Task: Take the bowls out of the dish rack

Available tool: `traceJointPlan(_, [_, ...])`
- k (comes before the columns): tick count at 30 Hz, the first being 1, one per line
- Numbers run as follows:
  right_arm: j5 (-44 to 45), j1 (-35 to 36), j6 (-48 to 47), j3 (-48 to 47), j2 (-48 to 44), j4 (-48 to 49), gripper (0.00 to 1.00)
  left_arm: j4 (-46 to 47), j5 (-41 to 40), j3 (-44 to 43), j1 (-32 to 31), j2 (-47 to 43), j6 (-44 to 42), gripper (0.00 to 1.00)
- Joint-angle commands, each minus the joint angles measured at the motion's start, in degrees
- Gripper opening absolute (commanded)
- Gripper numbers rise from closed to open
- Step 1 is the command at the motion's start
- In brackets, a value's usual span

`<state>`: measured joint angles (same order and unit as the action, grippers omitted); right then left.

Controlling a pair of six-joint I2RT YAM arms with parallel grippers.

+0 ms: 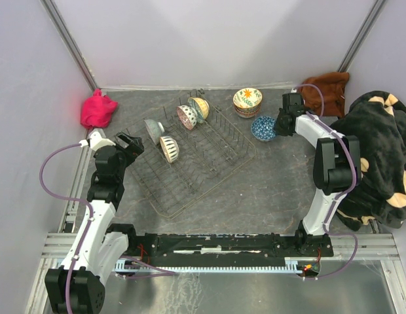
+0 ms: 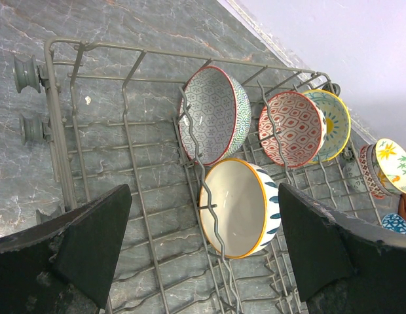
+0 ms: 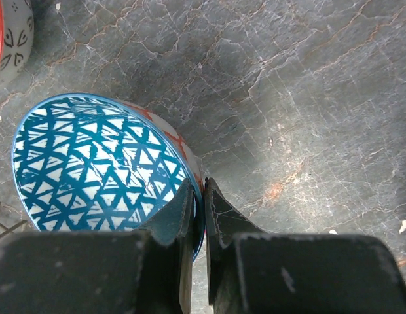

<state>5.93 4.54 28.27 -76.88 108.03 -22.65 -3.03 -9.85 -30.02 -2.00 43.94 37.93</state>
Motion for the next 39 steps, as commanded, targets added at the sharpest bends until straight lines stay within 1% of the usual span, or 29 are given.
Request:
traceJointPlan(1, [-1.36, -0.17, 1.35, -1.22, -0.01, 4.33, 0.01, 2.69, 1.04, 0.01, -0.09, -0.26, 1.94, 0.99])
traceJointPlan(10, [-1.6, -0.17, 1.49, -3.01, 2.31, 3.54, 0.01, 2.68, 0.92, 0.01, -0.13, -0.25, 1.96, 0.99])
traceJointPlan(13, [-2.17, -0.18, 1.74, -3.44, 3.16, 3.4, 0.03, 2.76, 1.05, 0.0, -0.11, -0.12, 1.95, 0.99])
traceJointPlan(17, [-2.45, -0.14, 1.82, -3.79, 3.52, 3.19, 0.14, 2.69, 0.92, 0.0, -0.15, -0.22, 1.96, 0.99])
traceJointPlan(20, [-2.04, -0.14, 1.81, -3.68, 3.37, 3.23, 0.25, 2.68, 0.97, 0.05, -0.15, -0.2, 1.97, 0.99])
traceJointPlan(23, [-1.68, -0.15, 1.88, -3.54, 3.12, 3.22, 0.29, 2.68, 0.94, 0.01, -0.11, -0.19, 1.97, 0.99])
traceJointPlan(27, [-1.13, -0.14, 1.92, -3.02, 2.23, 3.18, 0.42, 2.59, 0.92, 0.03, -0.11, -0.22, 1.97, 0.99])
traceJointPlan(30, [0.31, -0.16, 1.85, -1.9, -0.03, 3.31, 0.56, 2.66, 0.98, 0.02, -0.13, -0.19, 1.97, 0.99])
traceJointPlan(31, [0.7, -0.19, 1.81, -1.47, -0.57, 3.41, 0.59, 2.67, 0.94, 0.04, -0.07, -0.22, 2.01, 0.99])
traceJointPlan(33, [1.51, -0.16, 1.64, -0.99, -2.52, 3.14, 0.63, 2.76, 1.01, 0.01, -0.15, -0.25, 2.06, 0.99])
traceJointPlan(39, [3.92, 1.51, 0.15, 0.7, -9.5, 2.63, 0.7, 3.03, 1.12, 0.11, -0.11, -0.05, 2.23, 0.99])
